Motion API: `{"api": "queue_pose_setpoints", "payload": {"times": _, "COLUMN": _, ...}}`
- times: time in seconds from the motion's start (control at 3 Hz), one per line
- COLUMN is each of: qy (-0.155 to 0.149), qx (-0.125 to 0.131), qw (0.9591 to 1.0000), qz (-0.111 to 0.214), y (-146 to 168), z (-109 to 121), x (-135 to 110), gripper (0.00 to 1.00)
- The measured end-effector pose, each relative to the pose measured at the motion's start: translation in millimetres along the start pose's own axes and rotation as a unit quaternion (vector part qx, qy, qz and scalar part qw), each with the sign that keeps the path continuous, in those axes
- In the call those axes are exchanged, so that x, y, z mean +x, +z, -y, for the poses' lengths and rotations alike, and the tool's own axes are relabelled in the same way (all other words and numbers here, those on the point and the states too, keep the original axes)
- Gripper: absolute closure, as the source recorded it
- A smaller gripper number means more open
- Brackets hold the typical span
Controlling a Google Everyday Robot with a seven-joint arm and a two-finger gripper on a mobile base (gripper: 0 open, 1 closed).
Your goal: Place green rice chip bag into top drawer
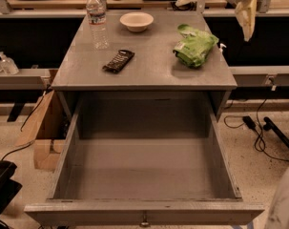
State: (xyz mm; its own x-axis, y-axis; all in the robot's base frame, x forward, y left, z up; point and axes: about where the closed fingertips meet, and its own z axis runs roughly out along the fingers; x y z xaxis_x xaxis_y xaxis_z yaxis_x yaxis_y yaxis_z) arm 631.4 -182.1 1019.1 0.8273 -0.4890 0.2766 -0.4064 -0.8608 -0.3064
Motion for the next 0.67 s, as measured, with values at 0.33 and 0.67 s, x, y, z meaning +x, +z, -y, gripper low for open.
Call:
{"api": "queue_pose_setpoints", "payload": {"times": 0.33, "qy": -0.016, "qx": 0.013, "qw": 0.9997, "qz": -0.009, "y": 1.2, "z": 5.6, "x": 4.4, "gripper": 0.00}}
{"api": "queue_pose_setpoints", "payload": {"times": 0.67, "qy": -0.018, "qx": -0.005, "qw": 0.9990, "qz": -0.041, "y": 19.3, "z": 19.5, "x": 14.3, "gripper": 0.00}}
